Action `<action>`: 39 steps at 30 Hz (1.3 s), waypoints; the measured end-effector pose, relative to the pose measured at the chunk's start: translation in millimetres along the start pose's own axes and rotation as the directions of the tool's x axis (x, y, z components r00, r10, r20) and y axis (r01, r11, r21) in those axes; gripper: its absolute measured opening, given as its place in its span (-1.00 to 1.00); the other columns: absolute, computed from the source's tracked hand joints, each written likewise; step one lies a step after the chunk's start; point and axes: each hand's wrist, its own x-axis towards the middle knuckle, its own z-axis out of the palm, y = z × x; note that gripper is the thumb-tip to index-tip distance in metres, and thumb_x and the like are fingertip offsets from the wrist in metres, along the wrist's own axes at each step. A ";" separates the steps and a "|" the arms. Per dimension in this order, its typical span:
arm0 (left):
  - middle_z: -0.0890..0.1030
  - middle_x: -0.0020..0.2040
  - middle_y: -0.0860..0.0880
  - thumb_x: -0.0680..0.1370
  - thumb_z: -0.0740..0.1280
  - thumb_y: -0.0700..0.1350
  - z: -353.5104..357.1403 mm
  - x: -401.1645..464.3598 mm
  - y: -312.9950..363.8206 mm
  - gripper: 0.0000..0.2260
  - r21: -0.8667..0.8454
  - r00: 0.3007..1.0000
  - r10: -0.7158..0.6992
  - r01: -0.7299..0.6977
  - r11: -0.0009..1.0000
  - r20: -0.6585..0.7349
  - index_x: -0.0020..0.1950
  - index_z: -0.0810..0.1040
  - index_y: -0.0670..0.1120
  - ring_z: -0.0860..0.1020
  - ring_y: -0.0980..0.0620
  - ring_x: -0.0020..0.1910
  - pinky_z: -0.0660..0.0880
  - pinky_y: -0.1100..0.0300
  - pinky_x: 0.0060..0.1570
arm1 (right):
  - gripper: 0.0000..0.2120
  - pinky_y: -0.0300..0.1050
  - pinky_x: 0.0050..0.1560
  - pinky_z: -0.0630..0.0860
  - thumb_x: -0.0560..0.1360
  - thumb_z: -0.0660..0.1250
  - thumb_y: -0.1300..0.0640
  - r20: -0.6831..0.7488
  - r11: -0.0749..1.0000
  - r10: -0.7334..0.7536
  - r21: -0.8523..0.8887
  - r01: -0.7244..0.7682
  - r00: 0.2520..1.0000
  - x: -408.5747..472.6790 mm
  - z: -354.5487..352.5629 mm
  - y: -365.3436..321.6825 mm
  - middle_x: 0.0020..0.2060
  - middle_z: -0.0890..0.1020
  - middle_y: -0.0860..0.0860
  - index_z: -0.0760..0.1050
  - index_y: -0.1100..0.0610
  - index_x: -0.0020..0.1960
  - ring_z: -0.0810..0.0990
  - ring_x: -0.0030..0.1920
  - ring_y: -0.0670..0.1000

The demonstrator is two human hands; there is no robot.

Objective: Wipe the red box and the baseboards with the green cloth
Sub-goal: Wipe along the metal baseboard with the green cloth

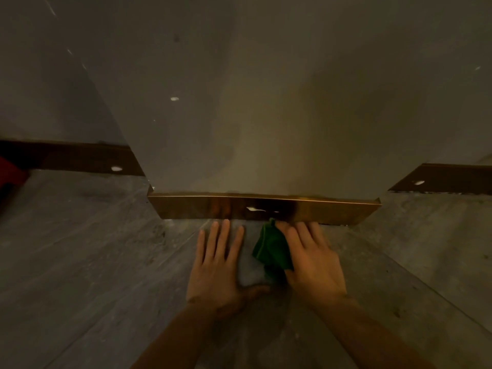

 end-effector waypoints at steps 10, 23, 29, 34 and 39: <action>-0.06 0.65 -0.23 0.33 0.00 0.68 9.5 -1.1 -1.6 0.14 0.020 1.000 -0.027 0.027 0.999 -0.001 0.64 0.00 -0.10 -0.18 -0.21 0.62 -0.01 -0.38 0.51 | -0.36 0.12 -0.05 0.60 0.21 0.58 0.13 -0.005 0.946 -0.293 -0.146 0.289 0.956 43.1 3.9 -6.9 0.27 0.47 0.21 0.39 0.04 0.22 0.51 0.20 0.29; 0.00 0.64 -0.27 0.34 0.03 0.66 8.8 -1.6 -0.1 0.12 0.069 1.000 -0.012 0.012 0.998 0.006 0.62 0.13 -0.14 -0.12 -0.24 0.63 0.04 -0.39 0.50 | -0.73 0.05 -0.16 0.44 0.61 0.12 0.26 -0.130 0.734 -0.581 -0.511 0.448 0.803 69.1 20.8 -20.0 0.05 0.58 0.07 0.58 0.16 0.12 0.54 -0.09 0.16; -0.09 0.64 -0.24 0.34 -0.02 0.68 5.6 -2.7 -0.5 0.10 0.072 0.999 -0.034 0.034 0.997 0.002 0.65 -0.04 -0.05 -0.22 -0.21 0.62 -0.05 -0.37 0.53 | -0.68 0.03 -0.23 0.49 0.58 0.11 0.22 -0.071 0.778 -0.487 -0.489 0.395 0.870 53.8 8.8 13.8 0.00 0.61 0.06 0.61 0.12 0.15 0.57 -0.13 0.16; -0.05 0.65 -0.23 0.35 -0.01 0.66 5.4 -3.2 -0.4 0.08 0.070 0.999 -0.033 0.032 0.997 0.003 0.65 -0.02 -0.04 -0.18 -0.21 0.62 -0.02 -0.37 0.52 | -0.62 0.05 -0.22 0.49 0.60 0.03 0.24 -0.038 0.788 -0.451 -0.486 0.378 0.892 46.9 1.4 26.0 0.02 0.60 0.08 0.60 0.14 0.17 0.57 -0.12 0.17; -0.04 0.65 -0.23 0.37 0.00 0.65 5.5 -3.1 -1.4 0.07 0.065 1.000 -0.021 0.020 0.998 0.008 0.65 -0.02 -0.04 -0.17 -0.21 0.62 -0.01 -0.38 0.52 | -0.57 0.04 -0.26 0.48 0.61 -0.01 0.26 -0.044 0.788 -0.418 -0.515 0.338 0.908 37.9 -10.9 40.4 -0.01 0.63 0.08 0.64 0.12 0.09 0.59 -0.15 0.16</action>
